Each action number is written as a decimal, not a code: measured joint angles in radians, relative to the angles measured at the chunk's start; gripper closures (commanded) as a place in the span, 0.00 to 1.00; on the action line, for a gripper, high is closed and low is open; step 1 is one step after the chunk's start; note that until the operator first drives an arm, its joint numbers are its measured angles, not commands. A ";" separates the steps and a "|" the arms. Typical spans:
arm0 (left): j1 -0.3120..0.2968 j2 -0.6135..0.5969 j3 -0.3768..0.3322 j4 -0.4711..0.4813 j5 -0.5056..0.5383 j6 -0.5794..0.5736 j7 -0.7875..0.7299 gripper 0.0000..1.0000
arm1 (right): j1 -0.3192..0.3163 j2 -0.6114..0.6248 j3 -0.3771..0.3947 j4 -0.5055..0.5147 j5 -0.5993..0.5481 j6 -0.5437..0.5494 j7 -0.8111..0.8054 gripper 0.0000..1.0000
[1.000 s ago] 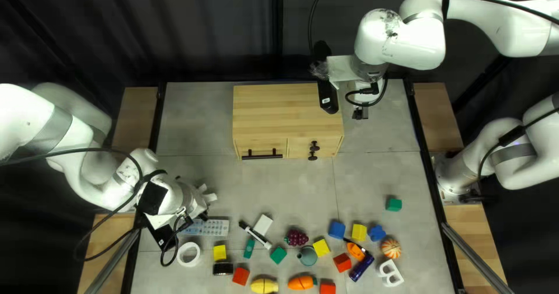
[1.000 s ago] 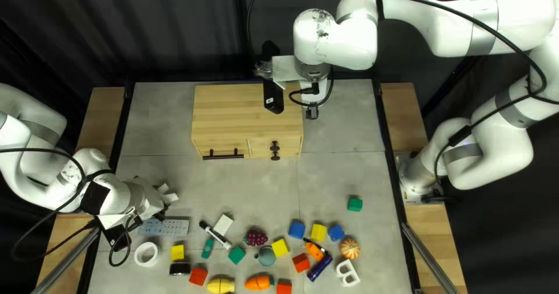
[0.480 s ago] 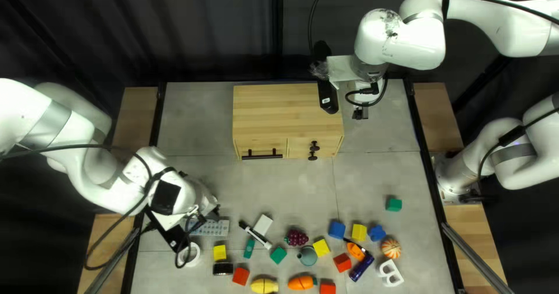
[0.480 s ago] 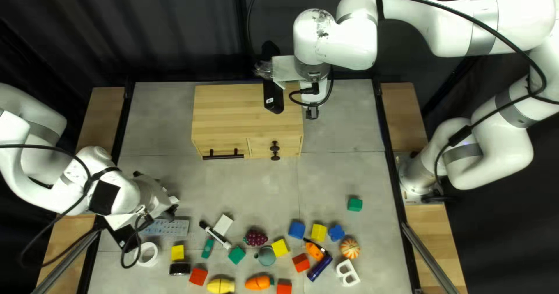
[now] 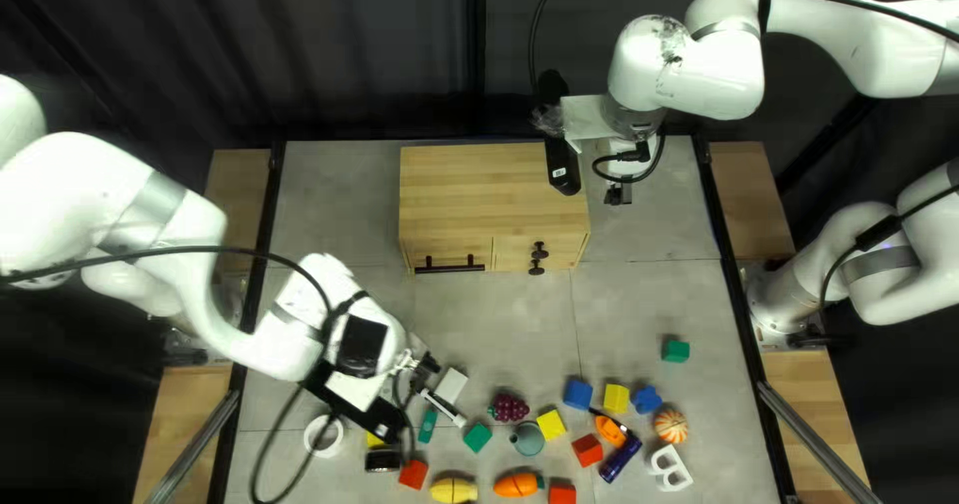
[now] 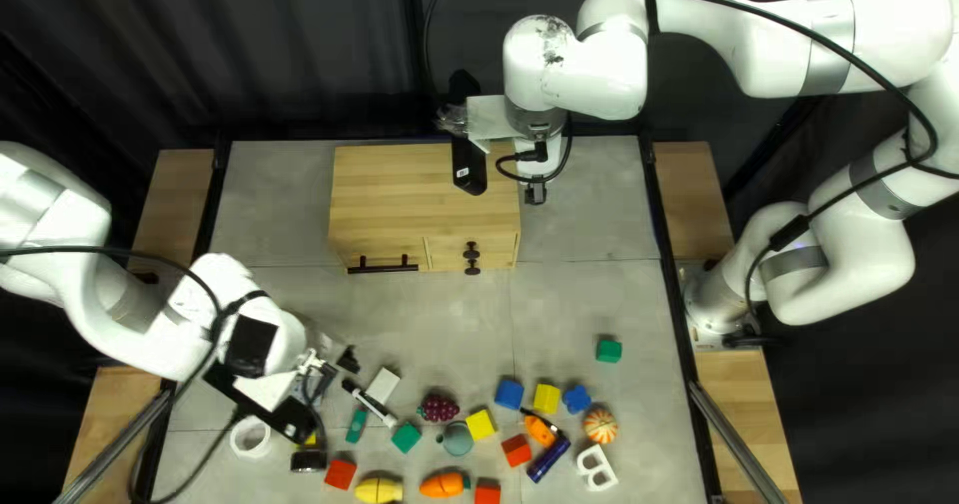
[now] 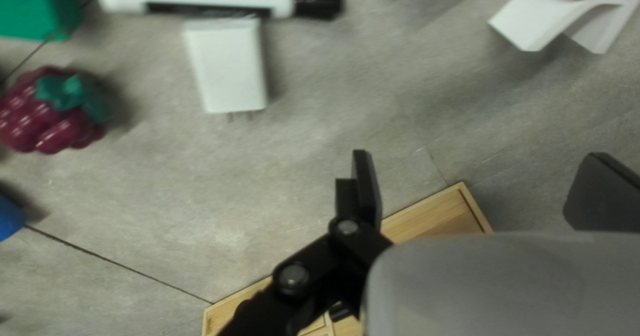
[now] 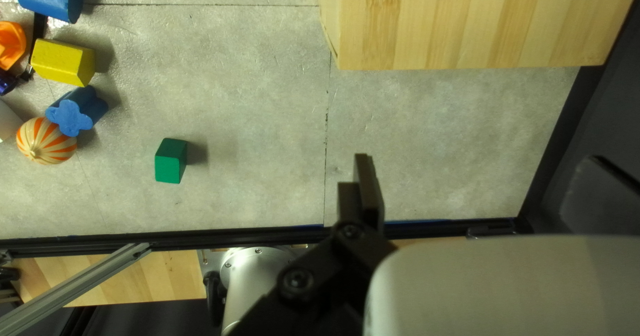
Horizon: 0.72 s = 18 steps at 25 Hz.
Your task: Open drawers and place objects into drawer and close
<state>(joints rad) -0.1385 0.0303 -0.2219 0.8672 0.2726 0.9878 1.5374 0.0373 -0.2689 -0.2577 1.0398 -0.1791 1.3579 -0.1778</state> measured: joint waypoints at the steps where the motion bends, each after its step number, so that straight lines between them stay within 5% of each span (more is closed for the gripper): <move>1: 0.007 0.016 0.007 0.027 -0.019 0.013 -0.014 0.00 | 0.000 0.000 0.000 0.000 0.000 0.000 0.000 0.00; 13: 0.039 0.057 0.039 0.101 -0.096 0.044 -0.087 0.00 | 0.000 0.000 0.000 0.000 0.000 0.000 0.000 0.00; 18: 0.070 0.065 0.073 0.112 -0.168 0.028 -0.262 0.00 | 0.000 0.000 0.000 0.000 0.000 0.000 0.000 0.00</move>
<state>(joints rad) -0.0680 0.0955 -0.1485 0.9788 0.1051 1.0157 1.2749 0.0373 -0.2689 -0.2577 1.0398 -0.1791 1.3579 -0.1778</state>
